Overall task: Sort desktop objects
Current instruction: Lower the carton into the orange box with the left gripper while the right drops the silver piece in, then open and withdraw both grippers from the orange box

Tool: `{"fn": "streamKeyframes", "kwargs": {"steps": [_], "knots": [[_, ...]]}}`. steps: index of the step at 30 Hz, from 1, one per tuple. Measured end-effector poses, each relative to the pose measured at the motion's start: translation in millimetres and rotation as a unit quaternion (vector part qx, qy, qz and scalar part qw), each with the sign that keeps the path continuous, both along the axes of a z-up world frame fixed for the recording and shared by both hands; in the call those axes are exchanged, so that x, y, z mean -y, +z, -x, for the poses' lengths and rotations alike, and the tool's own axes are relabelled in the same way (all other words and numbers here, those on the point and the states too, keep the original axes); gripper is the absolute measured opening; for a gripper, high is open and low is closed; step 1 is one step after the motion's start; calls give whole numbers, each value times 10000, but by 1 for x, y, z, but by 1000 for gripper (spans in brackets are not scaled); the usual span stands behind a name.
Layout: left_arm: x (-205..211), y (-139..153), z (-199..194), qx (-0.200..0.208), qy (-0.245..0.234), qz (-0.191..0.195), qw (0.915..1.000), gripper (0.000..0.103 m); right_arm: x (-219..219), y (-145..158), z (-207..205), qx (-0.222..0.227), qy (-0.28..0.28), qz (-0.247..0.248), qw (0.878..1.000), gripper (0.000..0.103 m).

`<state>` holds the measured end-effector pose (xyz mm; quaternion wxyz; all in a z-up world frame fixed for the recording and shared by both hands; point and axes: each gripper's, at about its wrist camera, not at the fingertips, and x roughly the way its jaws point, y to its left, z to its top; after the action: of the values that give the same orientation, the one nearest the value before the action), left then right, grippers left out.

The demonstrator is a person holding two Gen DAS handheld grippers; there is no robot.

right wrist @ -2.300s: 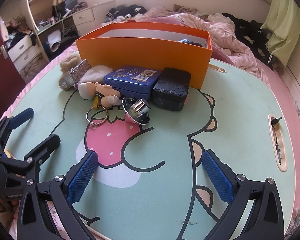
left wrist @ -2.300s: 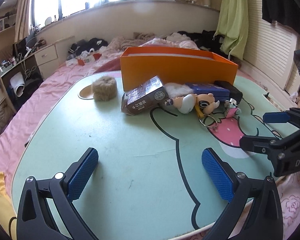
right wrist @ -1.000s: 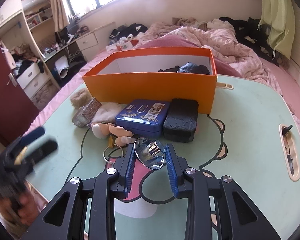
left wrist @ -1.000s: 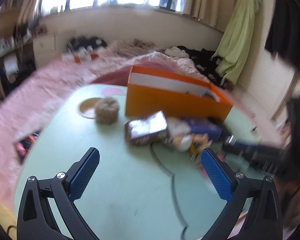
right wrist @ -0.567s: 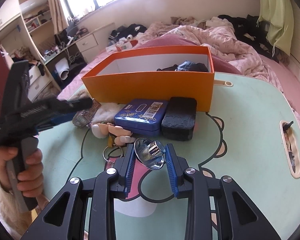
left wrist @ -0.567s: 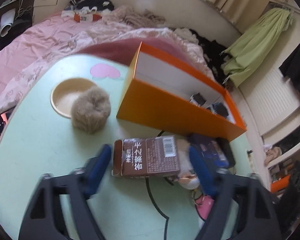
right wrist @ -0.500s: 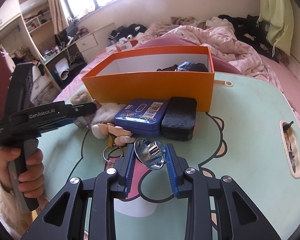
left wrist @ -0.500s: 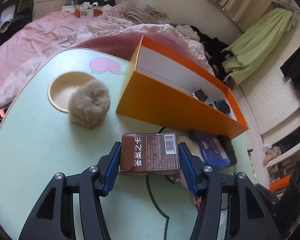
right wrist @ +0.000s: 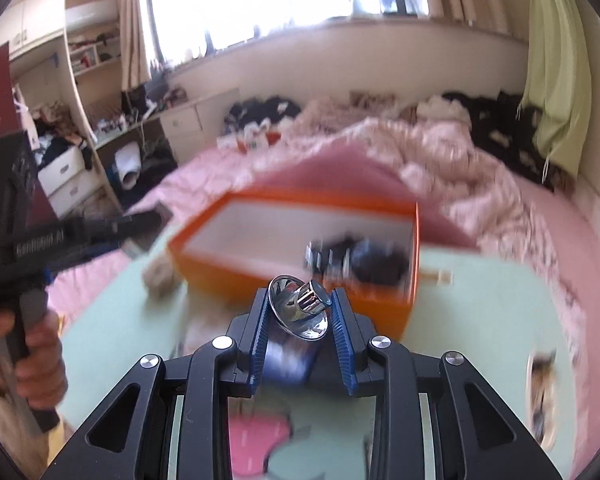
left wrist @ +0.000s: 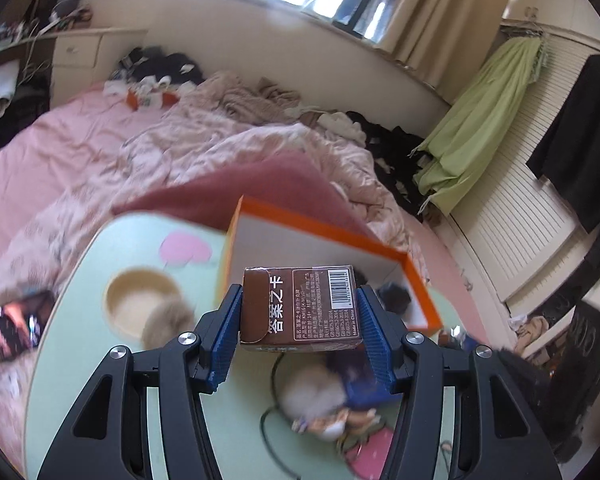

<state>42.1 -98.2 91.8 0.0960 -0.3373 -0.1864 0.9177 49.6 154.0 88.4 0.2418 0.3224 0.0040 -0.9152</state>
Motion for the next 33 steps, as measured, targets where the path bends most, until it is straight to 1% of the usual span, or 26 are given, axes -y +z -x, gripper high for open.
{"fn": "streamKeyframes", "kwargs": {"steps": [2, 3, 5, 7, 8, 9, 11, 13, 16, 18, 20, 21, 22, 23, 25, 26, 28, 30, 31, 32, 33], "knots": [[-8, 1, 17, 72, -14, 148, 9999, 57, 6, 6, 20, -49, -41, 130, 9999, 29], [-11, -1, 25, 141, -31, 164, 9998, 57, 8, 6, 29, -5, -47, 144, 9999, 29], [-14, -10, 40, 343, -120, 78, 9993, 58, 13, 1, 47, 165, -77, 194, 9996, 30], [-14, -19, 47, 559, -82, 7, 9984, 61, 18, -5, 60, 408, -47, 200, 9990, 35], [-14, -22, 46, 582, -45, -36, 9983, 62, 18, -7, 63, 485, -86, 206, 9986, 40], [-12, -24, 43, 554, -11, -87, 9984, 62, 16, -7, 63, 506, -116, 282, 9983, 43], [-8, -26, 34, 429, 56, -175, 9989, 72, 8, -4, 57, 433, -136, 444, 9980, 54], [-6, -25, 23, 251, 43, -250, 9994, 73, 4, -2, 50, 369, -160, 445, 9982, 55], [-8, -18, 3, 111, 40, -202, 9997, 74, -1, -3, 35, 385, -89, 395, 9984, 55], [-15, -13, -14, 3, -3, 62, 10000, 76, -5, -5, 20, 427, -9, 352, 9985, 55], [-26, -11, -33, -31, -5, 519, 9986, 83, -6, -9, 3, 451, 54, 225, 9987, 56], [-30, -12, -41, 14, -6, 697, 9976, 83, -7, -12, -7, 459, 70, 113, 9989, 58], [-33, -16, -47, 90, -32, 765, 9970, 83, -6, -18, -16, 480, 75, -44, 9988, 61], [-35, -23, -54, 271, -126, 731, 9969, 83, -6, -24, -23, 503, 70, -210, 9985, 62], [-37, -38, -61, 614, -309, 596, 9959, 83, -6, -37, -33, 586, 66, -489, 9971, 62], [-38, -46, -64, 789, -334, 639, 9943, 83, -6, -44, -37, 686, 69, -578, 9959, 62], [-46, -59, -70, 1008, -285, 1031, 9891, 83, -8, -56, -40, 962, 108, -630, 9933, 62], [-55, -69, -71, 1200, -276, 1570, 9799, 83, -6, -66, -43, 1176, 120, -699, 9905, 62], [-59, -72, -71, 1301, -328, 1672, 9768, 84, -5, -69, -44, 1212, 120, -746, 9897, 62], [-63, -73, -71, 1283, -345, 1844, 9738, 84, -4, -72, -44, 1233, 95, -804, 9891, 63], [-65, -74, -71, 1299, -335, 1899, 9726, 84, -4, -74, -43, 1239, 38, -865, 9885, 63]]}}
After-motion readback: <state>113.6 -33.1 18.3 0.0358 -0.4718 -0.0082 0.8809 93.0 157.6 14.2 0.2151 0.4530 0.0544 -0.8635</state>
